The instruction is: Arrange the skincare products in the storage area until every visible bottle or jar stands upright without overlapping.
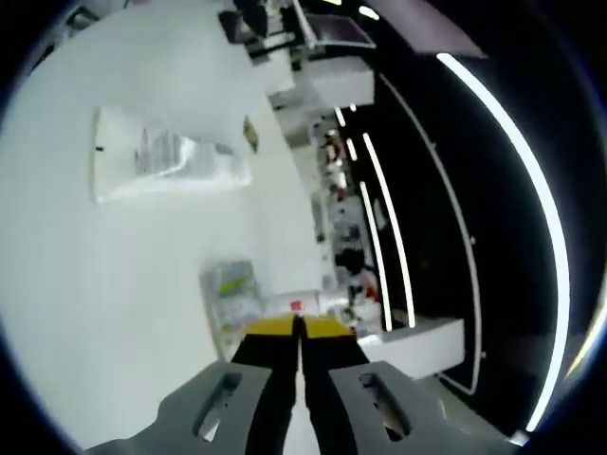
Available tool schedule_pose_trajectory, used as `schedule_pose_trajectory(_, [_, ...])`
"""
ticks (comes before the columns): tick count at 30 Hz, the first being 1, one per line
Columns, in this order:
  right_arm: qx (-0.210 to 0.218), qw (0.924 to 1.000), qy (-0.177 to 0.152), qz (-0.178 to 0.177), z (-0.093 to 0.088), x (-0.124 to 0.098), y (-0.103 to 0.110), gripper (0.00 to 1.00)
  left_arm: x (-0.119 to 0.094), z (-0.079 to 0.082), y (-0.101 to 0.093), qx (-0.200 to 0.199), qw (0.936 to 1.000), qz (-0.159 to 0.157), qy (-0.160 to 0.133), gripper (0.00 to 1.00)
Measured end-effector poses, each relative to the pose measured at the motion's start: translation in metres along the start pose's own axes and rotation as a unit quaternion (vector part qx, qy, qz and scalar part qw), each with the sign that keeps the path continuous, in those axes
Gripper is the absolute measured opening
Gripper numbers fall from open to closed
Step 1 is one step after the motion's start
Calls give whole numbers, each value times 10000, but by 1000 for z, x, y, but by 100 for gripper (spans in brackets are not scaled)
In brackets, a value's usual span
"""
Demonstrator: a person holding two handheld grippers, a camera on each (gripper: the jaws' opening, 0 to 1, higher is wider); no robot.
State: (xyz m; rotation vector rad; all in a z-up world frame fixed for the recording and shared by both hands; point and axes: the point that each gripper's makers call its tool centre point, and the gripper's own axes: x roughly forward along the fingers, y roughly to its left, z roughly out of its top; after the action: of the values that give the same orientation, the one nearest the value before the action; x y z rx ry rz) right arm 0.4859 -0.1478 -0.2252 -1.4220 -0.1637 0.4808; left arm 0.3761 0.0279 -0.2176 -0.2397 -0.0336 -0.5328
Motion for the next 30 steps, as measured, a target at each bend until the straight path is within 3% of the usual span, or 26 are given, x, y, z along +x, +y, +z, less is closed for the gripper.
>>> schedule_pose_trajectory(1, [141,9998,-50,127,1,3,5,0,0,0,0,6,10000,-3,-2,84])
schedule_pose_trajectory(2, [599,9975,-102,365,4,5,14,0,0,0,0,13,10000,-7,1,84])
schedule_pose_trajectory(4, [1129,9915,-278,576,7,10,19,4,1,0,-1,16,10000,-18,7,84])
schedule_pose_trajectory(6, [1745,9812,-341,747,5,17,22,14,1,-1,-1,30,10000,-24,14,84])
schedule_pose_trajectory(8, [2400,9663,-222,905,-9,28,22,15,2,-2,-2,22,10000,-51,29,84])
schedule_pose_trajectory(11, [2785,9562,131,885,-36,45,19,0,5,-4,-5,-12,9999,-89,68,84])
schedule_pose_trajectory(13, [3122,9437,445,998,-62,64,23,0,8,-5,-11,-7,9999,-140,71,84])
schedule_pose_trajectory(15, [3344,9331,638,1154,-73,72,28,0,11,-5,-18,35,9997,-251,51,84])
schedule_pose_trajectory(16, [3582,9229,756,1195,-83,80,30,0,15,-7,-25,120,9991,-392,62,84])
schedule_pose_trajectory(18, [3809,9101,926,1343,-95,91,36,0,24,-15,-37,357,9962,-712,345,84])
schedule_pose_trajectory(19, [3828,9046,1173,1461,-105,95,43,0,30,-21,-39,423,9944,-781,579,84])
schedule_pose_trajectory(21, [3624,9079,1391,1582,-113,96,50,0,42,-22,-42,625,9925,-794,686,87])
schedule_pose_trajectory(22, [3705,9134,1061,1307,-108,103,43,0,49,-20,-44,763,9912,-837,685,88])
schedule_pose_trajectory(23, [3611,9123,1205,1508,-110,99,50,0,58,-20,-49,957,9883,-940,729,89])
schedule_pose_trajectory(24, [3636,9118,1215,1471,-110,99,48,0,64,-19,-52,1108,9855,-1024,773,88])
schedule_pose_trajectory(26, [3517,9164,1183,1500,-108,98,49,0,84,-26,-60,1657,9727,-1184,1114,88])
schedule_pose_trajectory(28, [3506,9161,1201,1529,-109,99,49,0,98,-32,-63,2055,9619,-1254,1297,88])
schedule_pose_trajectory(29, [3442,9175,1207,1589,-108,99,49,0,108,-38,-64,2361,9522,-1296,1438,88])
schedule_pose_trajectory(30, [3498,9127,1242,1707,-105,95,50,0,113,-43,-65,2509,9464,-1321,1550,88])
